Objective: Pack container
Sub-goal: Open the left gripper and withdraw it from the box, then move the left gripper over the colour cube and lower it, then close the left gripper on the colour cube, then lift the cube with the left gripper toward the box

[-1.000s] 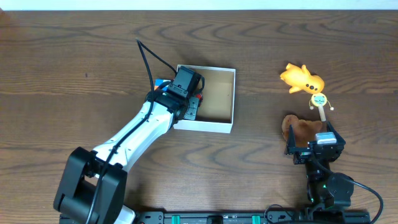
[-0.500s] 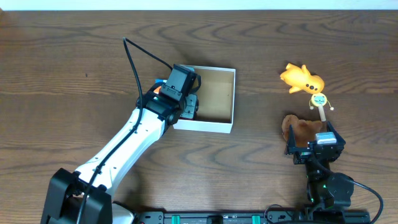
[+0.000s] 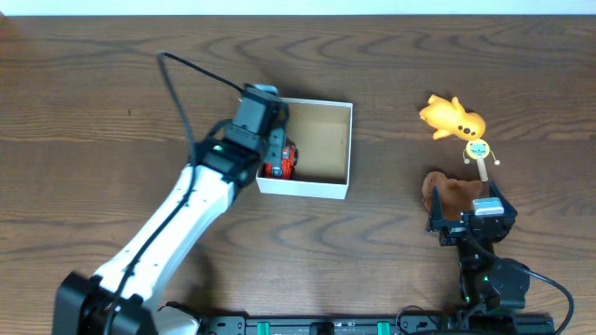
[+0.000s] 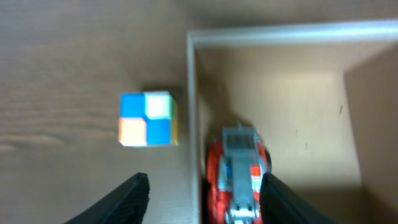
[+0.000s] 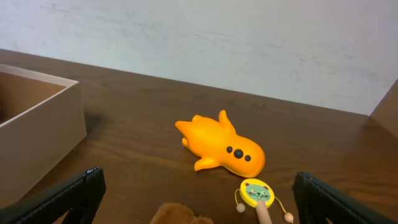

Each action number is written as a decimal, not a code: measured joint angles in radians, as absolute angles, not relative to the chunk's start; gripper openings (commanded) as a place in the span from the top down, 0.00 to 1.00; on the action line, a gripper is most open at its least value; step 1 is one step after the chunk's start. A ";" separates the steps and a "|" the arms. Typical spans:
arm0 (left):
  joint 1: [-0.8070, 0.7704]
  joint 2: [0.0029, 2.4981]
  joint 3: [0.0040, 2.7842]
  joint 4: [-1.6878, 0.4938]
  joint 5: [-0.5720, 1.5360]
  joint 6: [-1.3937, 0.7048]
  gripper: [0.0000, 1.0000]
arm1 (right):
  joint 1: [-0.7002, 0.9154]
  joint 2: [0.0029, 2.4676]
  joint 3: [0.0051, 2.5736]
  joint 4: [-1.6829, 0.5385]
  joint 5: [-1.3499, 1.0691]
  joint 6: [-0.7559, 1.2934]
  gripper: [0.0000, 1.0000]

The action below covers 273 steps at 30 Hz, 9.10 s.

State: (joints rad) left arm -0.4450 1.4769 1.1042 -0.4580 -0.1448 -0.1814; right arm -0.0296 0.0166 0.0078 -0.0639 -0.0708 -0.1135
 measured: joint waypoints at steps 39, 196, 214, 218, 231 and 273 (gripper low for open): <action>-0.165 1.745 1.119 -0.278 -0.018 -0.183 0.24 | -0.030 0.017 0.008 -0.064 -0.071 -0.113 0.01; -0.215 1.734 1.119 -0.165 -0.030 -0.024 0.26 | -0.030 0.017 0.008 -0.064 -0.071 -0.113 0.01; -0.215 1.850 1.119 -0.205 -0.030 -0.025 0.26 | -0.030 0.017 0.008 -0.064 -0.070 -0.113 0.01; -0.215 1.869 1.119 -0.198 -0.030 -0.025 0.25 | -0.030 0.017 0.008 -0.064 -0.071 -0.113 0.01; -0.215 1.914 1.119 -0.168 -0.030 -0.025 0.26 | -0.030 0.017 0.008 -0.064 -0.071 -0.113 0.01; -0.215 1.716 1.119 -0.147 -0.030 -0.025 0.46 | -0.030 0.017 0.008 -0.064 -0.070 -0.113 0.01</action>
State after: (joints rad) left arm -0.2150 1.7164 1.1191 -0.1467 -0.0296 -0.0250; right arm -0.0296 0.0166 0.0078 -0.0639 -0.0704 -0.1135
